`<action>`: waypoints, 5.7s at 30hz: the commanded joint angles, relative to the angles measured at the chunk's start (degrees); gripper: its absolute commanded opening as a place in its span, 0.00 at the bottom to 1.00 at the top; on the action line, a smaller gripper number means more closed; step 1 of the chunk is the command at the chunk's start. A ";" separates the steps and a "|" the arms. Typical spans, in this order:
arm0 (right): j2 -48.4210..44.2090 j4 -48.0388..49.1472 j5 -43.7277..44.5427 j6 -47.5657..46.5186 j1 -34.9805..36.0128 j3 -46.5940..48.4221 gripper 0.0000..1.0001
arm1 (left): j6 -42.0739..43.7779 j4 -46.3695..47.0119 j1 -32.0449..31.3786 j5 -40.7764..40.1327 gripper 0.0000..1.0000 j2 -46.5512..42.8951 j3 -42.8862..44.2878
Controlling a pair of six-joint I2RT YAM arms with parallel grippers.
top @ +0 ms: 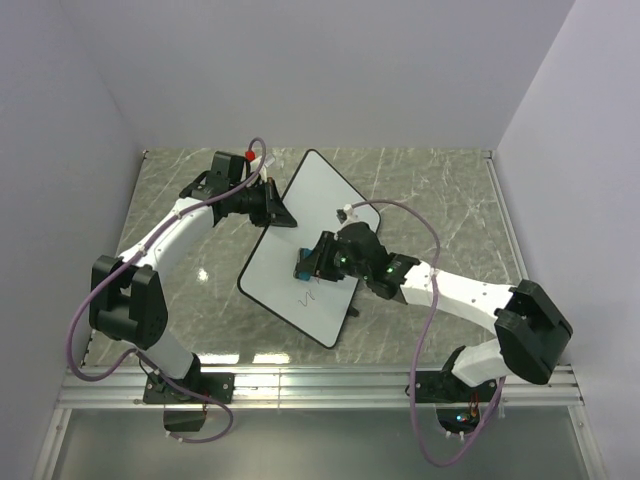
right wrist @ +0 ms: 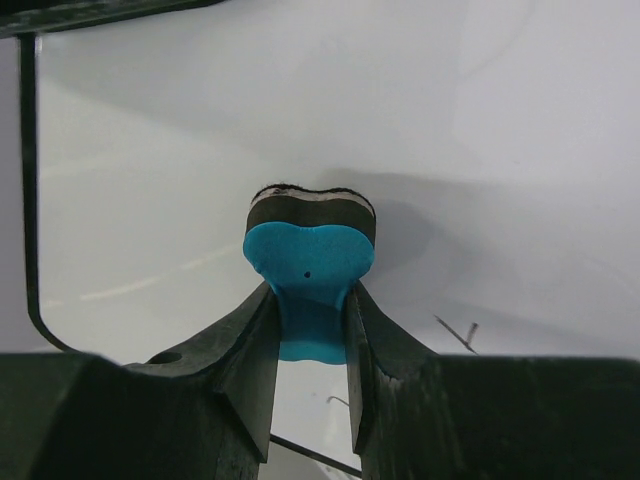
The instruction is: Erase the whiteboard
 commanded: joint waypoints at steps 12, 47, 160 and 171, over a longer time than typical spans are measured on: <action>6.13 -4.70 12.80 4.48 -2.03 -11.82 0.00 | 5.99 3.60 -4.85 -9.45 0.00 2.50 0.18; -6.87 -15.00 8.94 -0.08 8.32 -10.70 0.00 | 6.07 5.71 -3.80 -8.49 0.00 5.31 1.24; -25.75 -28.52 4.88 -15.02 -32.97 25.09 1.00 | 2.03 -9.94 23.62 -38.37 0.87 -11.29 16.55; -34.65 -34.85 4.20 -22.32 -32.97 26.31 1.00 | 2.47 -8.53 23.71 -37.05 0.87 -17.54 9.33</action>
